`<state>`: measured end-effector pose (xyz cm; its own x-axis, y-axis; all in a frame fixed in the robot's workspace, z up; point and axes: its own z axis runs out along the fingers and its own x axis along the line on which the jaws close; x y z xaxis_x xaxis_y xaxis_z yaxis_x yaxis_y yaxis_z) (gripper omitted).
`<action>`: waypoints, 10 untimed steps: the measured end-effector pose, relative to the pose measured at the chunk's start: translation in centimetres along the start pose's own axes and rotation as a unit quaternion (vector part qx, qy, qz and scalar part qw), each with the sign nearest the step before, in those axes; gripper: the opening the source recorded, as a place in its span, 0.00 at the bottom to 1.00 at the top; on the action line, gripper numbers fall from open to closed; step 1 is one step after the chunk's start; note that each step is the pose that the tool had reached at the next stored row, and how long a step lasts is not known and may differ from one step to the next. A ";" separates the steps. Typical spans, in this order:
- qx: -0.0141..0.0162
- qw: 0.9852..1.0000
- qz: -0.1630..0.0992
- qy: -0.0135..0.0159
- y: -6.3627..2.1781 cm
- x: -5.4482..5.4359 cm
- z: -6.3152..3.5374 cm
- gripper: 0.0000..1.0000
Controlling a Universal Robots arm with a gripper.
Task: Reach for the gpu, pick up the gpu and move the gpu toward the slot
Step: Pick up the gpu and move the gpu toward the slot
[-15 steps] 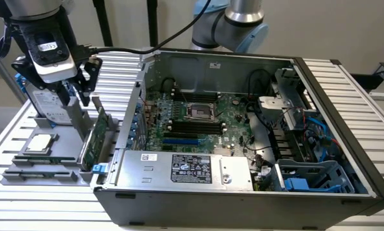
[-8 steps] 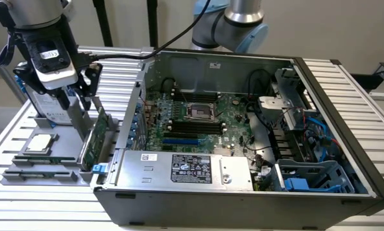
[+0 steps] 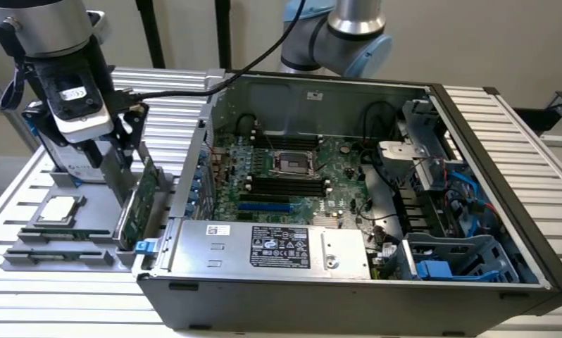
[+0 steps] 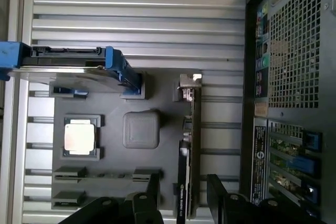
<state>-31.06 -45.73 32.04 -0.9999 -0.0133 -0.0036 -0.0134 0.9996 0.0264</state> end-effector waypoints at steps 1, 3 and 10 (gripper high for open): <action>0.000 1.000 0.001 -0.001 0.00 0.0 0.18 0.48; 0.000 1.000 0.005 -0.002 -0.01 0.1 0.55 0.48; 0.001 1.000 0.014 -0.007 -0.05 0.3 1.82 0.48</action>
<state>-31.38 -45.73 30.21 -0.9998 0.0147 -0.0161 0.0143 0.9996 0.0256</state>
